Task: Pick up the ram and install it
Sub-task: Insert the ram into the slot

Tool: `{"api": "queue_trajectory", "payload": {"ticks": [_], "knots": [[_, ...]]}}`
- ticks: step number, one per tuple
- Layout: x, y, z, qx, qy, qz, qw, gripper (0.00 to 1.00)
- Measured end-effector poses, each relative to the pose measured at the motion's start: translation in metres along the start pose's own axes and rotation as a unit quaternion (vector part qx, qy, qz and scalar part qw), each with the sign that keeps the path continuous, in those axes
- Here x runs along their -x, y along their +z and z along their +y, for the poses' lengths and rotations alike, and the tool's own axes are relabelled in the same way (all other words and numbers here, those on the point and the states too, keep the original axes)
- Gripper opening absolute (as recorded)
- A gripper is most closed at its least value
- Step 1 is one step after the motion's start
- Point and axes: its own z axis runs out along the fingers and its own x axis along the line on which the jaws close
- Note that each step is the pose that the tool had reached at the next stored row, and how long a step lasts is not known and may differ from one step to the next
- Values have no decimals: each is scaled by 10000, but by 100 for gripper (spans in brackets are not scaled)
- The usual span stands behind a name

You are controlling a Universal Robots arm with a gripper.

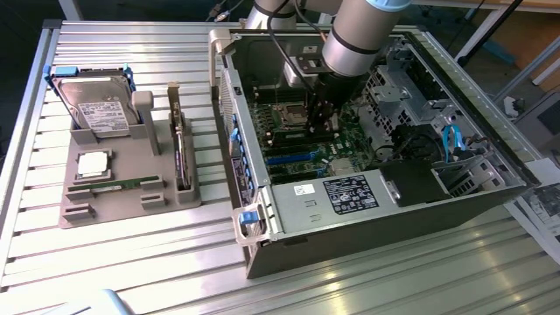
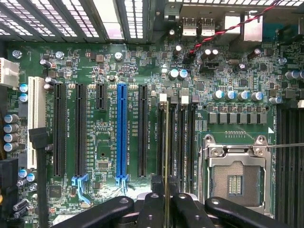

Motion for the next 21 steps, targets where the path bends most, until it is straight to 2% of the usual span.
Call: {"api": "queue_trajectory", "payload": {"ticks": [7, 12, 21], "knots": [[1, -22, 2, 0, -6, 0, 10000, 14], [0, -22, 2, 3, -104, 6, 9999, 14], [-20, -22, -31, 1, 9, 4, 10000, 14]]}}
